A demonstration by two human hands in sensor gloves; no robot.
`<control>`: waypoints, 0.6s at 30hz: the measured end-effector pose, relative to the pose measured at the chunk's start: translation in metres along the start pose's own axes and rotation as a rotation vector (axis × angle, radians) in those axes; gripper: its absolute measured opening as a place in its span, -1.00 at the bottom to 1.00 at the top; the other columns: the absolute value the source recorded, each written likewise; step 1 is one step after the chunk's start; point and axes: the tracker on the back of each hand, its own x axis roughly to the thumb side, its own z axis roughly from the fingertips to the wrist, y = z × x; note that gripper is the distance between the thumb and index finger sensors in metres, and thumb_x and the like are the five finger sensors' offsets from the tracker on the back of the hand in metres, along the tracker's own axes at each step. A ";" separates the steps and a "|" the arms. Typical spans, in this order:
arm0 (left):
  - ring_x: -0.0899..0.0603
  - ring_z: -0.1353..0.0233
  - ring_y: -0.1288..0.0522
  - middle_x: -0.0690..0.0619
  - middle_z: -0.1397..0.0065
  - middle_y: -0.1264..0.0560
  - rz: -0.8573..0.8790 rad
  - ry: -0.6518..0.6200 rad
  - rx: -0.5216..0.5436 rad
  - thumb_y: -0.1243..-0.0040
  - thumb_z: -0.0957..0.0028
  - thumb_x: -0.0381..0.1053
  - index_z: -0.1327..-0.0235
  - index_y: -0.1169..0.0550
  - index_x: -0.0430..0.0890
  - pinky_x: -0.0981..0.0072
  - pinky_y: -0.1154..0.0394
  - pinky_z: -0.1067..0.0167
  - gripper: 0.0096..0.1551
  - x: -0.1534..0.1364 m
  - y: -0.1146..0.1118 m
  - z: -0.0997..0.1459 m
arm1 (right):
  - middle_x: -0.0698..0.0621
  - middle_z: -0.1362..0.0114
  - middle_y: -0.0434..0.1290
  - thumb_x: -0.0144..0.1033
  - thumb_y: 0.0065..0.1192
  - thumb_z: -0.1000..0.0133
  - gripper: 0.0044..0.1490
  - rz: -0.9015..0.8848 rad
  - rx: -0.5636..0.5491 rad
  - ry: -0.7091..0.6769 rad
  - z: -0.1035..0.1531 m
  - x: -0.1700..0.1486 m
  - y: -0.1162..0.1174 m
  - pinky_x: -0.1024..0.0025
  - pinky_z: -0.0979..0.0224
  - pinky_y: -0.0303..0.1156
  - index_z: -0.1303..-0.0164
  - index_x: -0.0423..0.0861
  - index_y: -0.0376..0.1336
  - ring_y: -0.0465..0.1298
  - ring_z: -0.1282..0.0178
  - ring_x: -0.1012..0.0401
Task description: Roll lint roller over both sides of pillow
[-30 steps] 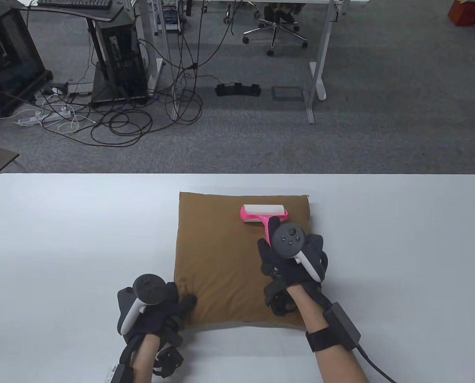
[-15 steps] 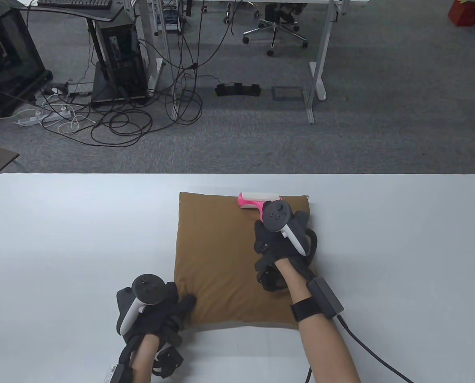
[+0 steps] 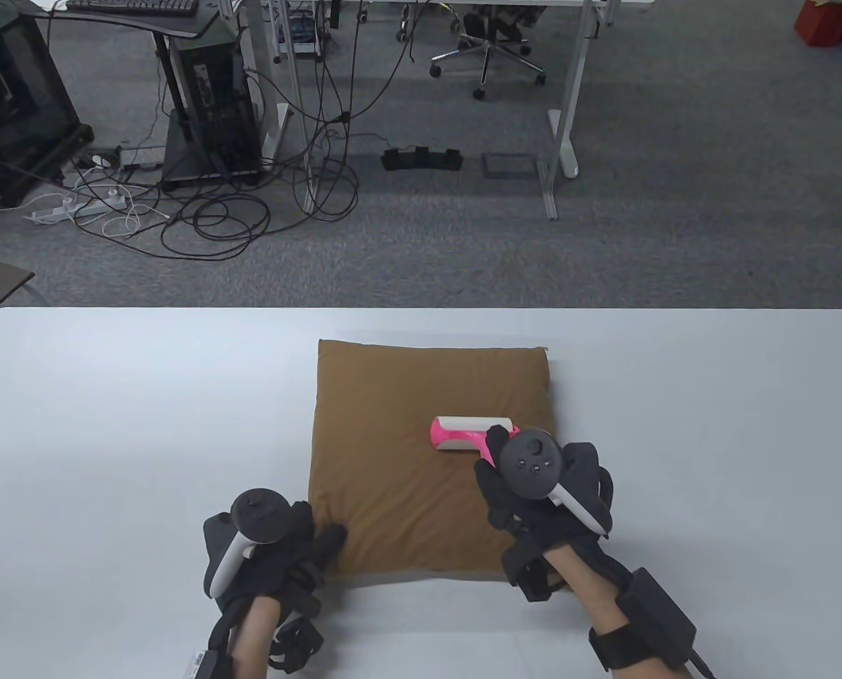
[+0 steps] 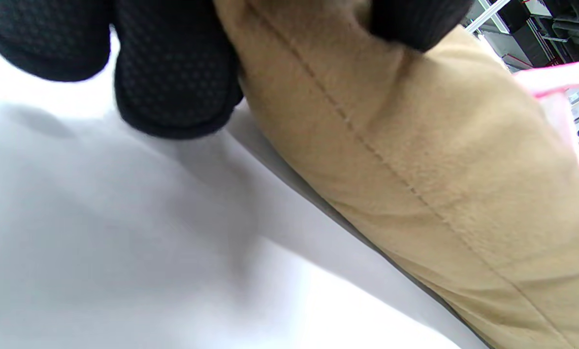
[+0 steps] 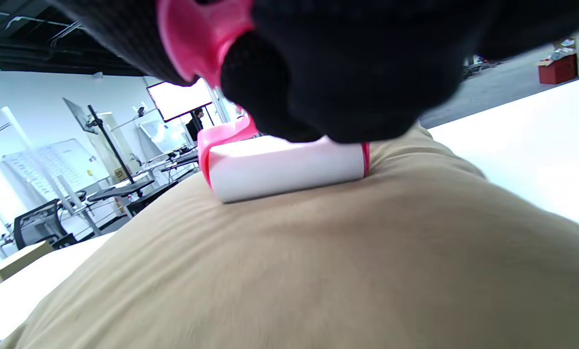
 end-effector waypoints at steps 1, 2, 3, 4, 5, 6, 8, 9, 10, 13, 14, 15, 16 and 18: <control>-0.14 0.22 -0.68 -0.30 -0.29 -0.50 0.000 -0.001 0.003 -0.02 -0.09 0.37 -0.57 -0.04 -0.30 -0.18 -0.53 0.08 0.07 0.000 0.000 0.000 | -0.09 0.29 0.68 -0.05 0.03 -0.33 -0.27 0.004 0.008 -0.006 0.007 0.000 -0.001 0.16 0.42 0.57 -0.59 -0.24 0.13 0.64 0.57 0.19; -0.14 0.23 -0.68 -0.30 -0.29 -0.50 0.000 0.000 0.008 -0.03 -0.09 0.37 -0.57 -0.03 -0.31 -0.18 -0.54 0.09 0.08 0.000 0.000 0.001 | -0.09 0.30 0.68 -0.05 0.03 -0.33 -0.27 0.001 0.018 -0.013 0.016 -0.001 -0.003 0.16 0.43 0.57 -0.59 -0.24 0.14 0.64 0.57 0.19; -0.13 0.26 -0.68 -0.30 -0.29 -0.50 -0.001 0.002 0.010 -0.03 -0.09 0.37 -0.57 -0.01 -0.32 -0.16 -0.54 0.11 0.09 0.000 0.001 0.001 | -0.09 0.31 0.68 -0.05 0.03 -0.33 -0.27 0.002 0.026 -0.017 0.022 -0.001 -0.004 0.16 0.43 0.57 -0.58 -0.24 0.15 0.64 0.57 0.19; -0.12 0.28 -0.67 -0.30 -0.28 -0.50 -0.009 0.004 0.013 -0.03 -0.09 0.37 -0.56 0.01 -0.32 -0.15 -0.54 0.12 0.10 0.001 0.001 0.003 | -0.09 0.31 0.68 -0.05 0.03 -0.33 -0.27 0.012 0.031 -0.024 0.030 0.000 -0.005 0.16 0.43 0.57 -0.58 -0.25 0.15 0.64 0.58 0.19; -0.12 0.29 -0.67 -0.30 -0.28 -0.50 -0.020 0.008 0.021 -0.03 -0.09 0.37 -0.56 0.02 -0.32 -0.15 -0.54 0.13 0.10 0.003 0.002 0.004 | -0.09 0.32 0.68 -0.05 0.03 -0.33 -0.28 0.024 0.035 -0.031 0.036 0.000 -0.006 0.16 0.43 0.57 -0.57 -0.26 0.16 0.64 0.58 0.19; -0.12 0.29 -0.67 -0.30 -0.28 -0.50 -0.042 0.009 0.036 -0.03 -0.09 0.37 -0.56 0.02 -0.32 -0.15 -0.54 0.14 0.11 0.004 0.003 0.006 | -0.09 0.33 0.68 -0.05 0.03 -0.33 -0.28 0.040 0.045 -0.043 0.045 0.001 -0.007 0.16 0.43 0.57 -0.57 -0.26 0.16 0.64 0.58 0.19; -0.12 0.29 -0.67 -0.30 -0.28 -0.50 -0.084 0.015 0.056 -0.03 -0.09 0.37 -0.56 0.01 -0.32 -0.15 -0.54 0.13 0.11 0.007 0.004 0.008 | -0.09 0.33 0.69 -0.05 0.03 -0.33 -0.28 0.052 0.057 -0.053 0.055 0.001 -0.008 0.16 0.43 0.57 -0.56 -0.27 0.17 0.64 0.58 0.19; -0.13 0.27 -0.67 -0.30 -0.28 -0.50 -0.093 0.016 0.060 -0.03 -0.09 0.38 -0.57 0.01 -0.32 -0.16 -0.54 0.11 0.10 0.008 0.004 0.009 | -0.09 0.34 0.69 -0.05 0.03 -0.33 -0.28 0.051 0.059 -0.055 0.058 0.001 -0.008 0.16 0.43 0.57 -0.56 -0.26 0.17 0.64 0.58 0.19; -0.15 0.21 -0.66 -0.30 -0.30 -0.49 -0.101 0.027 0.070 -0.03 -0.09 0.37 -0.57 0.01 -0.31 -0.19 -0.52 0.07 0.10 0.009 0.004 0.010 | -0.09 0.34 0.68 -0.05 0.03 -0.33 -0.28 0.046 0.066 -0.055 0.063 0.000 -0.009 0.16 0.43 0.57 -0.56 -0.26 0.18 0.64 0.58 0.19; -0.34 -0.25 -0.49 -0.36 -0.47 -0.26 -0.080 0.037 0.071 -0.03 -0.10 0.37 -0.58 0.12 -0.27 -0.34 -0.32 -0.21 0.14 0.012 0.005 0.014 | -0.07 0.37 0.68 -0.05 0.01 -0.34 -0.29 0.013 0.093 -0.061 0.069 -0.004 -0.015 0.17 0.44 0.57 -0.55 -0.26 0.19 0.64 0.60 0.20; -0.36 -0.34 -0.40 -0.37 -0.52 -0.14 -0.060 0.029 0.087 -0.02 -0.10 0.38 -0.56 0.20 -0.26 -0.35 -0.26 -0.25 0.17 0.013 0.007 0.016 | -0.07 0.38 0.68 -0.06 0.01 -0.34 -0.30 -0.017 0.090 -0.062 0.070 -0.005 -0.018 0.17 0.44 0.57 -0.54 -0.27 0.20 0.64 0.60 0.21; -0.37 -0.40 -0.31 -0.37 -0.56 0.00 -0.034 0.019 0.116 -0.02 -0.11 0.39 -0.51 0.30 -0.25 -0.35 -0.20 -0.29 0.22 0.015 0.009 0.019 | -0.07 0.37 0.68 -0.06 0.00 -0.34 -0.30 -0.041 0.079 -0.061 0.070 -0.007 -0.020 0.17 0.44 0.57 -0.54 -0.28 0.20 0.64 0.60 0.21; -0.37 -0.42 -0.25 -0.37 -0.56 0.11 -0.009 0.005 0.150 -0.03 -0.10 0.39 -0.47 0.37 -0.24 -0.35 -0.16 -0.31 0.25 0.017 0.011 0.022 | -0.07 0.36 0.68 -0.07 -0.01 -0.34 -0.29 -0.070 0.054 -0.056 0.069 -0.009 -0.022 0.18 0.44 0.57 -0.53 -0.30 0.20 0.64 0.59 0.21; -0.32 -0.39 -0.26 -0.34 -0.55 0.17 0.033 -0.069 0.216 -0.04 -0.10 0.38 -0.44 0.40 -0.22 -0.30 -0.18 -0.29 0.26 0.024 0.017 0.029 | -0.08 0.31 0.68 -0.08 -0.04 -0.35 -0.25 -0.121 -0.001 -0.039 0.066 -0.012 -0.025 0.17 0.41 0.57 -0.54 -0.36 0.16 0.64 0.56 0.20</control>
